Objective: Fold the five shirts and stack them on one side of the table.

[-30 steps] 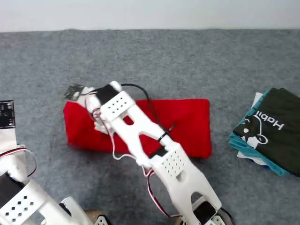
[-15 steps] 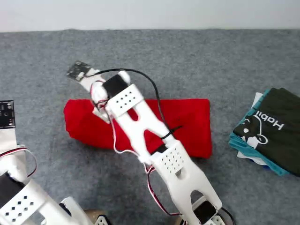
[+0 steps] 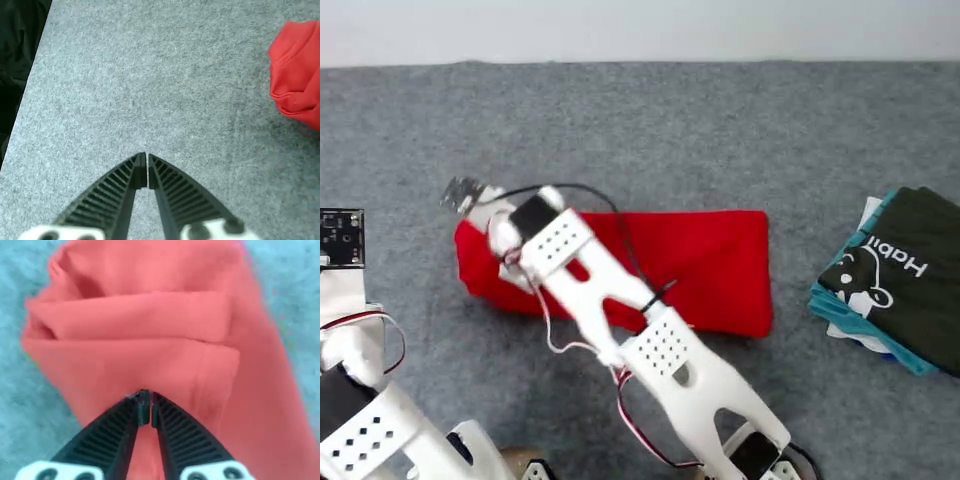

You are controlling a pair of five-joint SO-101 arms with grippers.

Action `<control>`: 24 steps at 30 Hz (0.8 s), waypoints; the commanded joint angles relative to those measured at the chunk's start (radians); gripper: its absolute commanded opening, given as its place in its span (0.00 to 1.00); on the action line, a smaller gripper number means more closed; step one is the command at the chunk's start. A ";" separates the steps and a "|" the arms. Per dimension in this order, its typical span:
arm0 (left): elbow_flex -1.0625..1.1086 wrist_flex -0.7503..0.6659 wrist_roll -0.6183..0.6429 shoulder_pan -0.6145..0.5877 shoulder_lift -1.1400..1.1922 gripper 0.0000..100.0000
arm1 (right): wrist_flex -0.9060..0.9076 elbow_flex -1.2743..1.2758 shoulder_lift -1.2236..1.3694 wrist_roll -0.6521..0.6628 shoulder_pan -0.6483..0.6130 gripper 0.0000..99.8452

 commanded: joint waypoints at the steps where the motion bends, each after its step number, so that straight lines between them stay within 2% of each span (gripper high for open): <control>1: -0.024 0.005 0.006 0.002 -0.012 0.02 | -0.016 -0.025 0.008 -0.003 -0.035 0.02; 9: -0.018 0.005 0.006 0.000 -0.012 0.02 | 0.042 -0.227 -0.039 -0.003 -0.058 0.02; 17: -0.018 0.005 0.008 0.000 -0.012 0.02 | -0.044 -0.160 0.097 -0.002 -0.136 0.01; 24: -0.021 0.005 0.009 0.000 -0.012 0.02 | 0.145 -0.318 0.047 -0.008 -0.053 0.01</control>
